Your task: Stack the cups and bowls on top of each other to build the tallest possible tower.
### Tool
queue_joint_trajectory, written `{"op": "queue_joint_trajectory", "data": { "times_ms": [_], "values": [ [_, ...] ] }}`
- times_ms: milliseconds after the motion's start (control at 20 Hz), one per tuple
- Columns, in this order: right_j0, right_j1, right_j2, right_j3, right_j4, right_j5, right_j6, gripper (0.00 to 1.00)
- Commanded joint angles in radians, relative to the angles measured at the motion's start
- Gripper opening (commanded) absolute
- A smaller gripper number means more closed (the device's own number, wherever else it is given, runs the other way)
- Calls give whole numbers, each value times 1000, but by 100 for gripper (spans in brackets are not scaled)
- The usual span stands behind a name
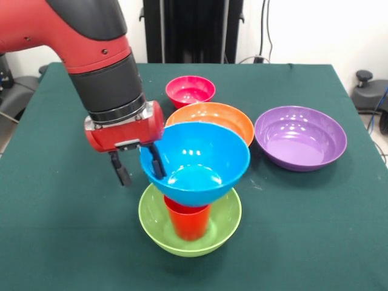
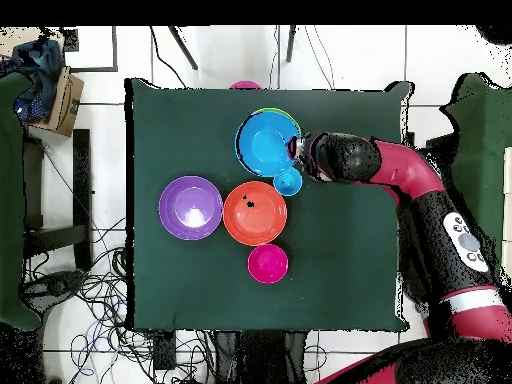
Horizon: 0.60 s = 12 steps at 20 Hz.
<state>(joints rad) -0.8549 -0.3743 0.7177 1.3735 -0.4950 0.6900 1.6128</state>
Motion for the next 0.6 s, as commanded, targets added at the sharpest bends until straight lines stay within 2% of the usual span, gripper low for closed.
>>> {"op": "queue_joint_trajectory", "data": {
  "times_ms": [50,600],
  "values": [
    [4,51,4,-58,-41,26,-174,100],
    [-1,44,15,-53,-32,36,-177,100]
  ]
}}
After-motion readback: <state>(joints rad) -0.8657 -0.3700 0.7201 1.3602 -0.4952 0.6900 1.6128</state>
